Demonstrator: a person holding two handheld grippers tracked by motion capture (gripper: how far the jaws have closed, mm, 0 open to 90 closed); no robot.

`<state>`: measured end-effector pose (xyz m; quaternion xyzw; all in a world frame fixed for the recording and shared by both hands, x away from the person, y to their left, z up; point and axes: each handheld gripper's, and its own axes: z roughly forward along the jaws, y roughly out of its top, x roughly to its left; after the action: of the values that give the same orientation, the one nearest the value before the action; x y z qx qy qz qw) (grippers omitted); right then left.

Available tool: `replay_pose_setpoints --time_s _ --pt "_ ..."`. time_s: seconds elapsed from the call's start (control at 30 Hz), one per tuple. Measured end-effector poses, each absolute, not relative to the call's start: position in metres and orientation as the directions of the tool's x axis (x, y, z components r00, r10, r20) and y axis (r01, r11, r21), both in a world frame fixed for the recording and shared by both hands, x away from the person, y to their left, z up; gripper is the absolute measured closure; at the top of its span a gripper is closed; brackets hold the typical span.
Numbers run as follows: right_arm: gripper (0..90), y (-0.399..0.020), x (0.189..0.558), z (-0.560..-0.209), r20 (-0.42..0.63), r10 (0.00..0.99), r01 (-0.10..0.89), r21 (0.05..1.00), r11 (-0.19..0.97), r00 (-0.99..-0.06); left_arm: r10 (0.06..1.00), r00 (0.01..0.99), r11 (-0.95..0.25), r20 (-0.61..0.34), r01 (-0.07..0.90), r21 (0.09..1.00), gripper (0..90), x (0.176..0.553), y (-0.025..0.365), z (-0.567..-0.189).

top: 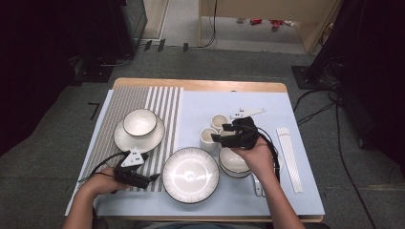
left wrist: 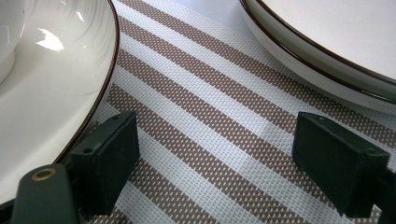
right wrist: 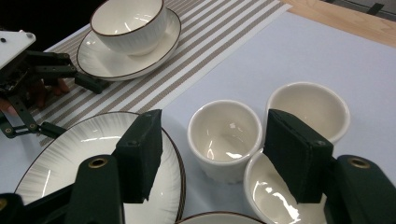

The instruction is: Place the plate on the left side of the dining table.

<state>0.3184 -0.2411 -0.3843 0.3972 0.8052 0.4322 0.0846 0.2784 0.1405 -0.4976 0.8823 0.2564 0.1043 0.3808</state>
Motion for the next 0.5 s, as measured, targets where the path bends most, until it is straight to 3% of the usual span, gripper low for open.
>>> replay_pose_setpoints --time_s 0.5 --pt "36.8 -0.2522 0.3176 -0.3885 0.247 0.691 0.569 0.772 0.283 -0.68 0.532 0.847 -0.579 -0.009 0.372 0.726 15.2 0.2783 0.1405 -0.4976"
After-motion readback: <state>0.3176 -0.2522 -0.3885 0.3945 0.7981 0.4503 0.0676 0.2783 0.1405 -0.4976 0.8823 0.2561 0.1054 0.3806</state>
